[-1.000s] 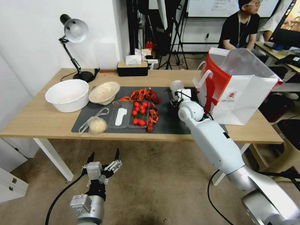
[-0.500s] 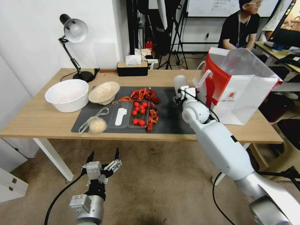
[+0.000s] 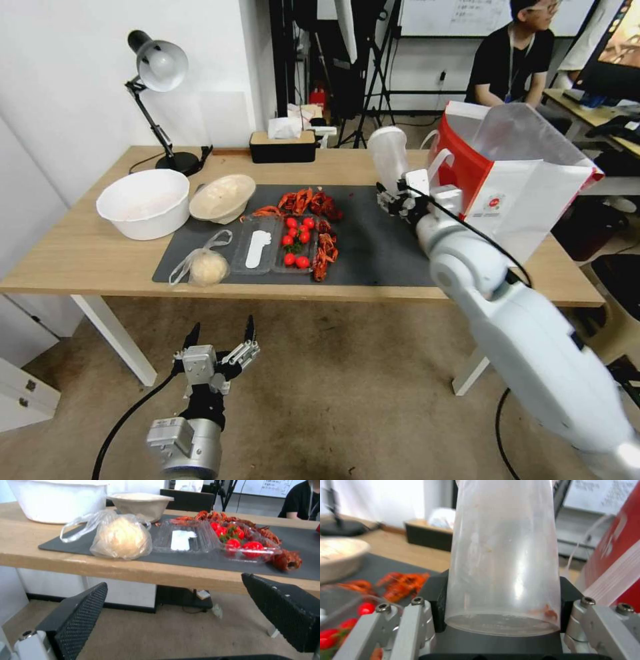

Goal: Pick up the trash from the table and place it into the takeout bag.

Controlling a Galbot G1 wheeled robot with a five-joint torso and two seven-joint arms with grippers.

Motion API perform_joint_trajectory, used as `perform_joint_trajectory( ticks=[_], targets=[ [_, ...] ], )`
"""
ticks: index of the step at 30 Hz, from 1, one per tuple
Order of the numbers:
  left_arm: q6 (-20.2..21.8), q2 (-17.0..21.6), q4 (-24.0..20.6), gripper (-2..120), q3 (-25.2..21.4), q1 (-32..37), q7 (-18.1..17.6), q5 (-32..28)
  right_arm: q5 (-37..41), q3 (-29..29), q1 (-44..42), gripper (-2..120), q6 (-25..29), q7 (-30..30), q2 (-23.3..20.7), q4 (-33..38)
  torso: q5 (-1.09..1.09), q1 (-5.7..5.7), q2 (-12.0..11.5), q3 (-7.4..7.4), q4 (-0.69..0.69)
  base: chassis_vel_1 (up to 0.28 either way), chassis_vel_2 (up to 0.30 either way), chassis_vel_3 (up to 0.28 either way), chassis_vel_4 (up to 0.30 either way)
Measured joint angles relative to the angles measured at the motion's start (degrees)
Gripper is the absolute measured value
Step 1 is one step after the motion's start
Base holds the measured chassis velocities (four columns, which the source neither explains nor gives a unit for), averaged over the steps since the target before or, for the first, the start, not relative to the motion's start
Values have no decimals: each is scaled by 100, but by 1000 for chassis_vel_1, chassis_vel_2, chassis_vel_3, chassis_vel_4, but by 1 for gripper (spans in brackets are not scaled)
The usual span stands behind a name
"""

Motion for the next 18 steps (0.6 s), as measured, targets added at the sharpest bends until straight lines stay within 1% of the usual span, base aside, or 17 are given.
perform_joint_trajectory(
  ticks=[2,4,6,7,8,10,12,16,18],
  targets=[
    [-12,0,17,100,0,2,-1,1,-8,135,-126,53,354,-125,-139,197,1,0,0,0,0,0,0,0,0],
    [-16,1,21,100,-1,-7,-2,0,-17,327,-202,53,832,-148,-270,381,0,0,0,0,1,0,0,0,0],
    [-16,1,21,100,-1,-8,-2,0,-18,343,-204,53,867,-142,-279,393,1,0,0,0,1,0,0,0,0],
    [-16,-2,22,100,1,-21,-4,1,-33,475,-193,53,1144,6,-352,478,0,0,0,0,0,0,0,0,0],
    [-16,-2,22,100,1,-21,-4,1,-33,475,-193,53,1144,6,-352,478,0,0,0,0,0,0,0,0,0],
    [-17,-1,32,100,14,-26,-4,3,-56,679,-75,53,1349,362,-471,502,0,0,0,0,1,0,0,0,0],
    [-16,9,46,100,19,-31,-4,4,-56,870,25,53,1361,523,-590,421,0,0,0,0,1,0,0,0,0],
    [-16,18,55,100,19,-37,-4,4,-55,1009,77,53,1333,542,-685,316,0,0,0,0,1,0,0,0,0],
    [-17,25,66,100,20,-44,-4,0,-23,1193,147,53,1165,651,-816,126,1,0,0,0,0,0,0,0,0]
  ],
)
